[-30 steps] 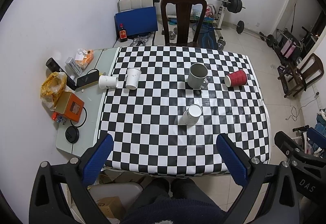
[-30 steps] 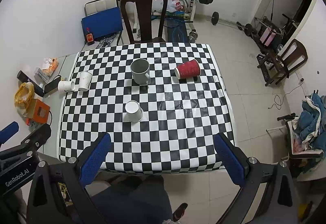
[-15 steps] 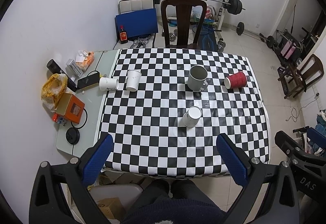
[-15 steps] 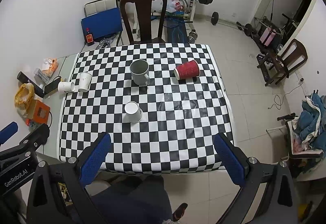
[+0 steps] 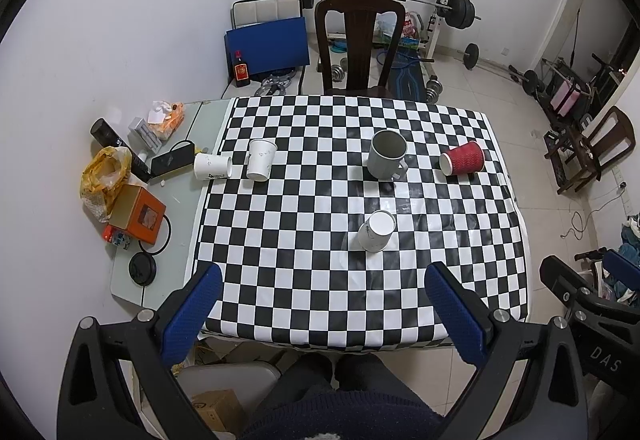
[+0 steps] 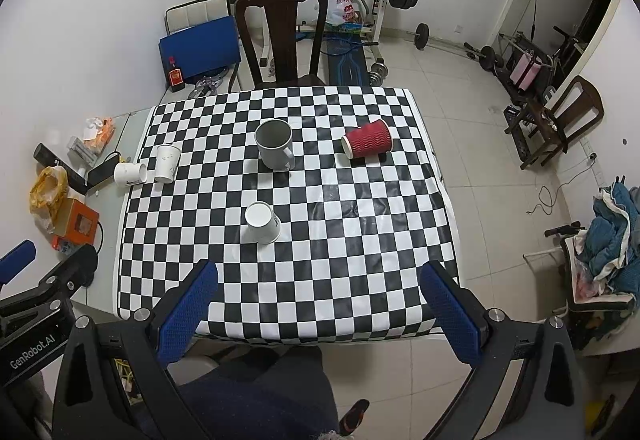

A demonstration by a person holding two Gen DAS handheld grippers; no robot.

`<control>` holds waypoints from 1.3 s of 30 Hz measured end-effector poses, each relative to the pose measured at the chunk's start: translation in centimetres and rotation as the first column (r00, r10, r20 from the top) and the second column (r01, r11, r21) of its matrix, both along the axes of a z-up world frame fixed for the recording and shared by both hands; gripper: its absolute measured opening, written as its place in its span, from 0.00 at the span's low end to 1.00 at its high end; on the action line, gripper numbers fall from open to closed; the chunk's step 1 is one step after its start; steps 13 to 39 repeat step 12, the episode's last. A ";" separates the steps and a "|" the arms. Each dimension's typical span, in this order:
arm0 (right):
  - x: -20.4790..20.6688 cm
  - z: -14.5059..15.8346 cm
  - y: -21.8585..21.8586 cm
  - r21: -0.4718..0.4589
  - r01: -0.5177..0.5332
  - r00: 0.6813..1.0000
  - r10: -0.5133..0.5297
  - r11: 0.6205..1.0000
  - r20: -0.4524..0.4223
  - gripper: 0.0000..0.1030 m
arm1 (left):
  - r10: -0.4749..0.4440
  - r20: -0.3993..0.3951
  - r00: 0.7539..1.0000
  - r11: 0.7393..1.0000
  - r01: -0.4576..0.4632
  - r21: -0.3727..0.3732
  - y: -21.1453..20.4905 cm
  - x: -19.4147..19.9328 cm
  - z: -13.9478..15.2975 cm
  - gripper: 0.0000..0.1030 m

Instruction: Flip cup upside down

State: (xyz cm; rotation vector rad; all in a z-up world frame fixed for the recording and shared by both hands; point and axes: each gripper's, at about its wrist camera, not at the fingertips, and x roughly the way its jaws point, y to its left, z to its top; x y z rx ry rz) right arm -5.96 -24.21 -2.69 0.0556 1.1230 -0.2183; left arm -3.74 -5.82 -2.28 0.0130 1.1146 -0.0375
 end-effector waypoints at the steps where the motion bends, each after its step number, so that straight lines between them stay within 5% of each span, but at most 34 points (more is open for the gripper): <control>1: 0.0 0.0 0.0 0.000 0.000 1.000 0.000 1.000 0.000 0.99 | 0.001 0.001 1.000 1.000 -0.001 0.000 0.0 0.0 -0.1 1.00; 39: -0.1 0.3 -0.1 0.003 -0.001 1.000 0.001 1.000 -0.002 0.99 | -0.007 0.002 1.000 1.000 0.007 -0.002 0.1 -0.1 -0.1 1.00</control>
